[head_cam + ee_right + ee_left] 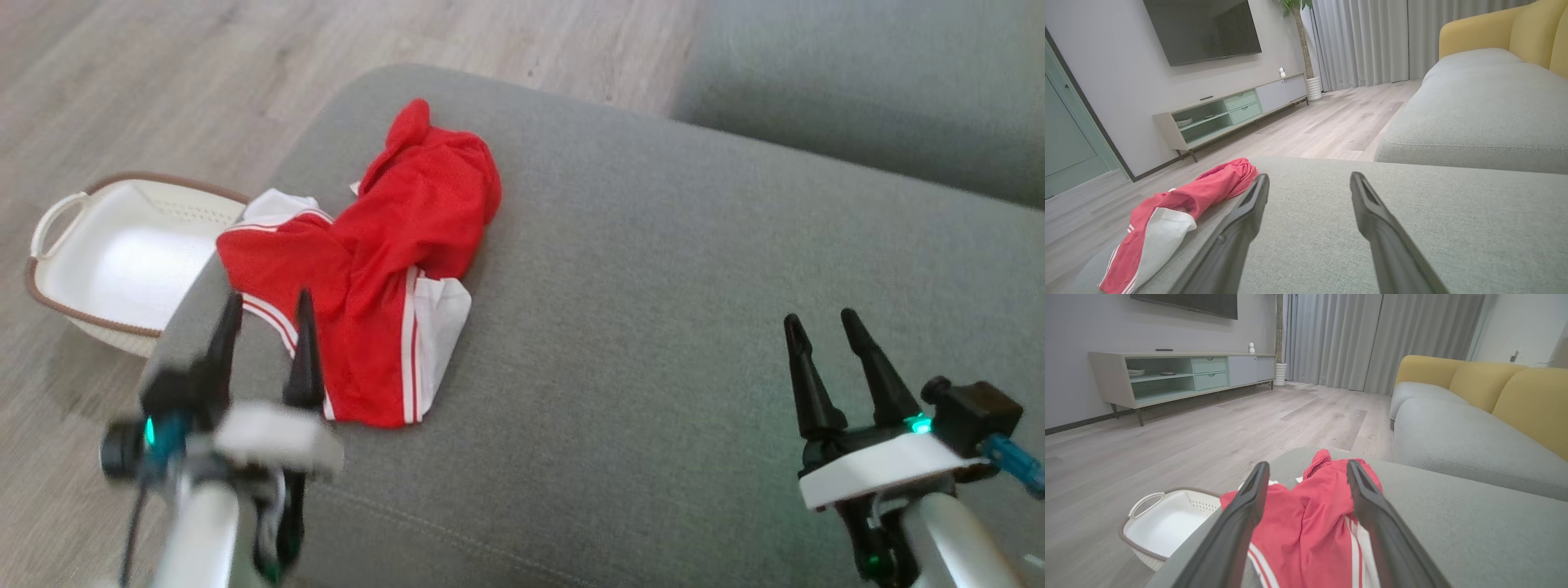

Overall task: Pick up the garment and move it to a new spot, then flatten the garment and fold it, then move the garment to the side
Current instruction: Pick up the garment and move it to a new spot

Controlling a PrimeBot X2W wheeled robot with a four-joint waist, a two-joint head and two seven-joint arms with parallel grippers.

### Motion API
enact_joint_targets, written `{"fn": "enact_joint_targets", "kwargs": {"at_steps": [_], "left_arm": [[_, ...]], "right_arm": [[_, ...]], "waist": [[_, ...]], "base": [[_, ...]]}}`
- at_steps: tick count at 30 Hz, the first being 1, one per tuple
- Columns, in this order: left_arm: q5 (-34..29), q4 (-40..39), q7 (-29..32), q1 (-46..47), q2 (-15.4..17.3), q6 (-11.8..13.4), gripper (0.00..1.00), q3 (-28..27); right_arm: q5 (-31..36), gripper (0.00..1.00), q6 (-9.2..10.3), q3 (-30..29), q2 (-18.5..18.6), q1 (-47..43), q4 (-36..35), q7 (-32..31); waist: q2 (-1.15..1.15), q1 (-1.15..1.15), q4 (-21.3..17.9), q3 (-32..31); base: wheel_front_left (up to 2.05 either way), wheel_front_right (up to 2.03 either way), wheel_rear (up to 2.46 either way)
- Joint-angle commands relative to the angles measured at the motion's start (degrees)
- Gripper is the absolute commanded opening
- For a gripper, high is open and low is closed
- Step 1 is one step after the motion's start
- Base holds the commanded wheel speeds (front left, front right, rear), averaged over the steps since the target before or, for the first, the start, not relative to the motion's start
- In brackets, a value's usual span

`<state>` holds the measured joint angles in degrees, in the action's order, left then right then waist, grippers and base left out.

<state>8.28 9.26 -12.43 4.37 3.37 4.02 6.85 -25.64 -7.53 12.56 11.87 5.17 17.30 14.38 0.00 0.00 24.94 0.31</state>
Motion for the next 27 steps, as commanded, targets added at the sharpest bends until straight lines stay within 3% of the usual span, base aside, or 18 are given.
{"fn": "enact_joint_targets", "kwargs": {"at_steps": [1,4,6,15,22,27], "left_arm": [[0.3,-2.8,1.3,6.4,0.9,-0.2,1.00,-1.7],[1.3,-2.6,8.3,12.4,2.0,-1.5,1.00,-1.5],[3.4,0.5,16.6,18.9,3.1,-2.4,1.00,-2.4],[9.6,20.7,36.7,36.3,7.2,-3.5,1.00,-5.9],[10.0,32.8,44.7,40.8,9.0,-2.4,1.00,-5.7],[10.3,38.3,46.2,40.9,8.9,-2.5,1.00,-5.1]], "right_arm": [[0.0,1.00,0.04,0.9,1.7,2.6,-2.2,0.6],[-0.1,1.00,0.04,1.1,2.6,3.3,-3.1,0.5],[-0.3,1.00,0.04,1.3,3.5,4.1,-4.4,0.2],[-2.5,1.00,0.04,1.9,6.6,7.9,-7.2,0.2],[-4.5,1.00,0.04,3.0,7.2,10.3,-7.0,0.5],[-5.4,1.00,0.04,3.4,7.3,11.6,-6.6,0.6]], "waist": [[0.00,0.00,-0.9,1.2],[0.00,0.00,-2.7,3.5],[0.00,0.00,-5.3,6.5],[0.00,0.00,-14.3,15.9],[0.00,0.00,-18.6,20.1],[0.00,0.00,-19.7,21.1]], "base": [[0.00,0.00,0.00],[0.00,0.00,0.00],[0.00,0.00,0.00],[0.00,0.00,0.00],[0.00,0.00,0.00],[0.00,0.00,0.00]]}}
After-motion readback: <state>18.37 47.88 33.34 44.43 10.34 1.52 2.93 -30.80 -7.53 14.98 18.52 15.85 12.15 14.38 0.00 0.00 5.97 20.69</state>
